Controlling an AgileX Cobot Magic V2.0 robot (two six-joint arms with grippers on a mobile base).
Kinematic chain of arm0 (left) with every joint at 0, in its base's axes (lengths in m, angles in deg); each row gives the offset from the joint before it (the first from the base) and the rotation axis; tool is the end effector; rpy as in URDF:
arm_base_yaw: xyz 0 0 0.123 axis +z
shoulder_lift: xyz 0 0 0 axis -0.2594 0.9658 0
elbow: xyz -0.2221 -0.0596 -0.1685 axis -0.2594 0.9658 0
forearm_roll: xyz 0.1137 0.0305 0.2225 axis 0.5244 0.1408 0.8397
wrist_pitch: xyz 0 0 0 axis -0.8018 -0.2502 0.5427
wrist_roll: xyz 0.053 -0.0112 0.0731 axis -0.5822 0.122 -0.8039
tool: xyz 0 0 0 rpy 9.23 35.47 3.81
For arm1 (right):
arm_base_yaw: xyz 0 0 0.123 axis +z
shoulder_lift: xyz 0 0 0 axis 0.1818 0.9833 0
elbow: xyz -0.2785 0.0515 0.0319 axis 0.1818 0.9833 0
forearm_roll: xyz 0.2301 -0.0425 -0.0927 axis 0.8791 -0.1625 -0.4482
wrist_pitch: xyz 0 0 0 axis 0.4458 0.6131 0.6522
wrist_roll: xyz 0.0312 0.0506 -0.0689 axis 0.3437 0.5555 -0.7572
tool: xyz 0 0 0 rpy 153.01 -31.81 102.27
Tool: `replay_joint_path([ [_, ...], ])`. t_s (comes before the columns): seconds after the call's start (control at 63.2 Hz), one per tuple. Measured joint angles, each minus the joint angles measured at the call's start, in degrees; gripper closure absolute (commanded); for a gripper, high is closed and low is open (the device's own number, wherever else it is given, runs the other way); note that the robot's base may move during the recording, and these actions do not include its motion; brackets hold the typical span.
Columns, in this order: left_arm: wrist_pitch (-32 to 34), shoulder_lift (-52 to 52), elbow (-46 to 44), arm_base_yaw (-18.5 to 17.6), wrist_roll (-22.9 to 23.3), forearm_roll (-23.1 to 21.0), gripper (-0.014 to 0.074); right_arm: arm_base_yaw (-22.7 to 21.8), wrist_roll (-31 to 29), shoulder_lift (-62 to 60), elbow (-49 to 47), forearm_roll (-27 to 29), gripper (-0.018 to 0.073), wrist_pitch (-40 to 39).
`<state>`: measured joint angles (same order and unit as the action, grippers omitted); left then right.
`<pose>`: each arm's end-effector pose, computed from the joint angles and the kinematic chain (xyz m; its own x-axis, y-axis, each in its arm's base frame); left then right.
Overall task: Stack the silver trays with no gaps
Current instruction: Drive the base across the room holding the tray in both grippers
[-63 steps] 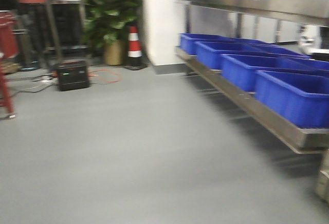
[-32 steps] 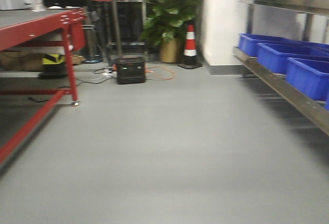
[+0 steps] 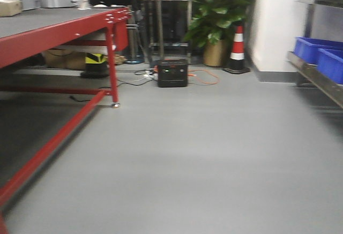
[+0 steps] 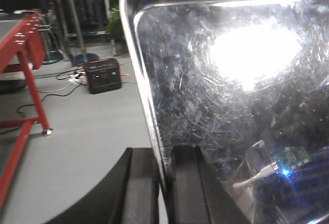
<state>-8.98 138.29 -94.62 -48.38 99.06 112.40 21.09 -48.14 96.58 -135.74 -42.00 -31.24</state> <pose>0.3317 -0.1995 0.4671 -0.1206 0.1167 -0.9858 0.4043 0.9128 0.0586 0.3855 0.0756 0.4565 -0.2404 0.0755 -0.9677 -0.1915 0.9737 0.1236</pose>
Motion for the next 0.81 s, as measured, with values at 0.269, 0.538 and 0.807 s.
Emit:
replay_joint_path([
  [0.269, 0.0, 0.0, 0.0, 0.0, 0.0, 0.0, 0.0585, 0.0, 0.0, 0.0, 0.0, 0.0, 0.064, 0.0],
  [0.538, 0.0, 0.0, 0.0, 0.0, 0.0, 0.0, 0.0585, 0.0, 0.0, 0.0, 0.0, 0.0, 0.064, 0.0],
  [0.807, 0.0, 0.0, 0.0, 0.0, 0.0, 0.0, 0.0585, 0.0, 0.0, 0.0, 0.0, 0.0, 0.064, -0.1],
])
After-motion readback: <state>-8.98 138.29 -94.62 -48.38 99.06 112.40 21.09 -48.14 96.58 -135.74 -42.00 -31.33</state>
